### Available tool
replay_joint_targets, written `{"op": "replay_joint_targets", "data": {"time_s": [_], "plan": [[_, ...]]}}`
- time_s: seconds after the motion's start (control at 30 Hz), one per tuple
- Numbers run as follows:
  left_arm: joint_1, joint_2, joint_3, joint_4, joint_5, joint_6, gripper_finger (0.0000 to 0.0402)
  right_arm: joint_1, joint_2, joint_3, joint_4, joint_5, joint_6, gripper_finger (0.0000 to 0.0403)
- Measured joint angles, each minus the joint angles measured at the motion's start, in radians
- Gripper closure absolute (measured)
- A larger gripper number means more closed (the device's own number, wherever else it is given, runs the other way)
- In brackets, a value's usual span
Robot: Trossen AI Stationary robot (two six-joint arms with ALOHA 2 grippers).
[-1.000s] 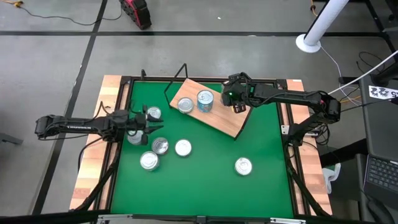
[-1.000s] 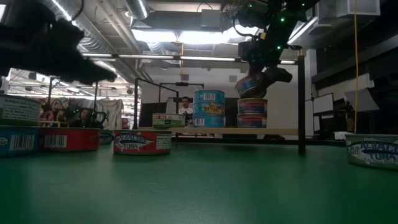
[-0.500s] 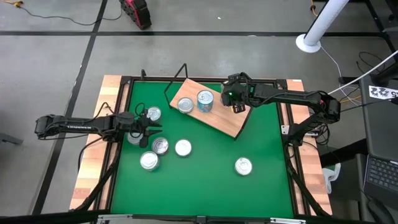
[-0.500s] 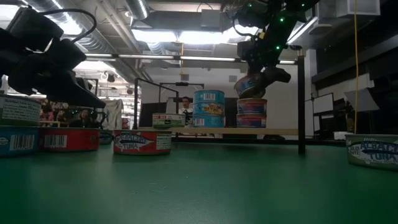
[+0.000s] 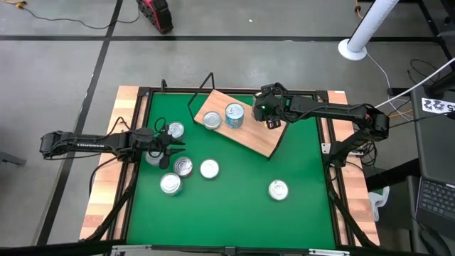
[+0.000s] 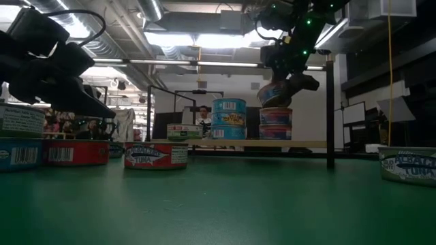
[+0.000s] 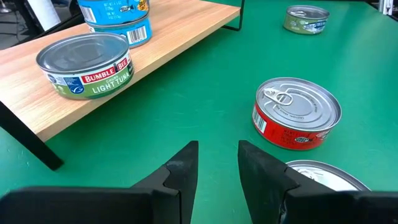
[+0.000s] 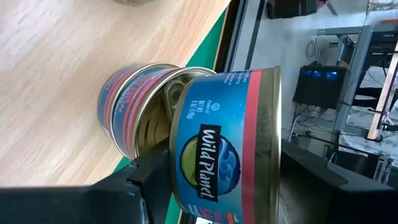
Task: Stack canned seafood by type on shelf
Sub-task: Stack the blue-pink tuna can on top of the blue-pink tuna can on the shelf
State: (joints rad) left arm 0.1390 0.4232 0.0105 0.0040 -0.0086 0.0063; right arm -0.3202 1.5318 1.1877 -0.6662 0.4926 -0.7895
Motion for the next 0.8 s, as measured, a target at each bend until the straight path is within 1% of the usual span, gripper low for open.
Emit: {"op": "replay_joint_targets", "data": {"time_s": [0.2,0.8], "plan": [[0.000,0.000,0.000,0.000,0.000,0.000,0.0293,0.000,-0.001,0.001,0.013,-0.047,0.004,0.0168],[0.000,0.000,0.000,0.000,0.000,0.000,0.0292,0.000,-0.001,0.001,0.013,-0.051,0.029,0.0168]]}}
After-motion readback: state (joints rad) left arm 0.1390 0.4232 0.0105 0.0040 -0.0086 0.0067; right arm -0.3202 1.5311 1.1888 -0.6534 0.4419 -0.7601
